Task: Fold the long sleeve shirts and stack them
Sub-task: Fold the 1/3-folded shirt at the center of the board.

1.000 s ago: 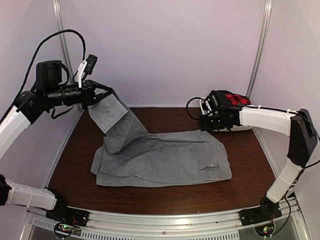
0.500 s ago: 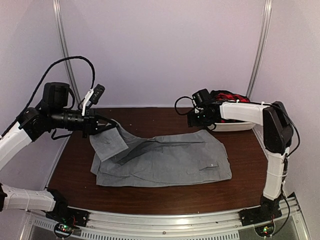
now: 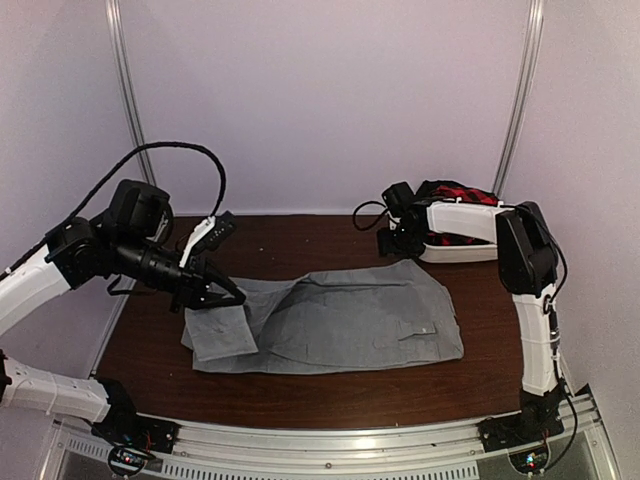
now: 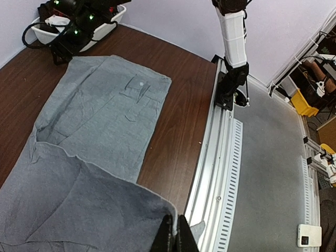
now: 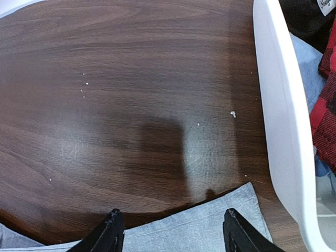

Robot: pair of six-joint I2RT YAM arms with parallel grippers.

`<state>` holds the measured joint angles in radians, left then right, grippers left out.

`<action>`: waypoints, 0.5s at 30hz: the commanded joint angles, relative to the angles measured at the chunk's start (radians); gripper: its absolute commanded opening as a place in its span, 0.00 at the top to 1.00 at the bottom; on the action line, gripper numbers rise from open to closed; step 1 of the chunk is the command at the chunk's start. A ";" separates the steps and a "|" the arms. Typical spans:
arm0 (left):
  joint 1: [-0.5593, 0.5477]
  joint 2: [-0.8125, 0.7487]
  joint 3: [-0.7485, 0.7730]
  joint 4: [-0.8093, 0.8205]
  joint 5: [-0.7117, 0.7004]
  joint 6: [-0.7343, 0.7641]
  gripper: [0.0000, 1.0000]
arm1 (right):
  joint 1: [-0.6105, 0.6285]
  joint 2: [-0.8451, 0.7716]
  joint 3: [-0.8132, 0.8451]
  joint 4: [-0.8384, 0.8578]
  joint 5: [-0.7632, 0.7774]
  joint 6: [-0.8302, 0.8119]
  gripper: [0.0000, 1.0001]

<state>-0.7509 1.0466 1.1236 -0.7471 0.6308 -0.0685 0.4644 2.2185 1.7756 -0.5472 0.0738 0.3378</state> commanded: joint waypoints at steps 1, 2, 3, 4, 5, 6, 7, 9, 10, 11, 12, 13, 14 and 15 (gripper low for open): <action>-0.038 -0.037 -0.014 -0.040 0.003 0.023 1.00 | -0.003 0.021 0.035 -0.033 -0.017 -0.024 0.34; -0.047 -0.042 -0.014 -0.041 0.013 0.021 1.00 | -0.003 0.023 0.035 -0.034 -0.019 -0.026 0.34; -0.052 -0.049 -0.012 -0.041 0.031 0.020 1.00 | -0.003 0.024 0.035 -0.034 -0.019 -0.028 0.35; -0.053 -0.056 -0.010 -0.041 0.048 0.020 1.00 | -0.003 0.026 0.035 -0.034 -0.022 -0.031 0.34; -0.052 -0.062 -0.006 -0.041 0.067 0.023 1.00 | -0.004 0.029 0.035 -0.034 -0.027 -0.034 0.34; -0.053 -0.071 -0.001 -0.040 0.086 0.025 1.00 | -0.003 0.032 0.037 -0.034 -0.031 -0.039 0.34; -0.053 -0.078 0.004 -0.034 0.107 0.025 1.00 | -0.003 0.038 0.042 -0.035 -0.036 -0.044 0.34; -0.053 -0.099 0.008 -0.004 0.156 0.022 1.00 | -0.003 0.056 0.059 -0.046 -0.040 -0.050 0.35; -0.053 -0.110 0.007 0.015 0.185 0.018 1.00 | -0.003 0.062 0.065 -0.049 -0.042 -0.053 0.35; -0.053 -0.124 0.005 0.035 0.208 0.016 1.00 | -0.003 0.067 0.068 -0.049 -0.045 -0.059 0.34; -0.053 -0.130 0.004 0.051 0.222 0.015 1.00 | -0.003 0.073 0.074 -0.051 -0.046 -0.062 0.35; -0.053 -0.136 0.005 0.065 0.224 0.014 1.00 | -0.003 0.078 0.080 -0.056 -0.046 -0.065 0.35; -0.053 -0.137 0.003 0.077 0.219 0.013 1.00 | -0.003 0.082 0.085 -0.065 -0.043 -0.068 0.35; -0.053 -0.136 0.001 0.088 0.206 0.012 1.00 | -0.003 0.085 0.086 -0.067 -0.039 -0.072 0.35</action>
<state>-0.7998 0.9276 1.1175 -0.7582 0.7769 -0.0612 0.4614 2.2845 1.8263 -0.5812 0.0341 0.2901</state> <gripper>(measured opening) 0.017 0.654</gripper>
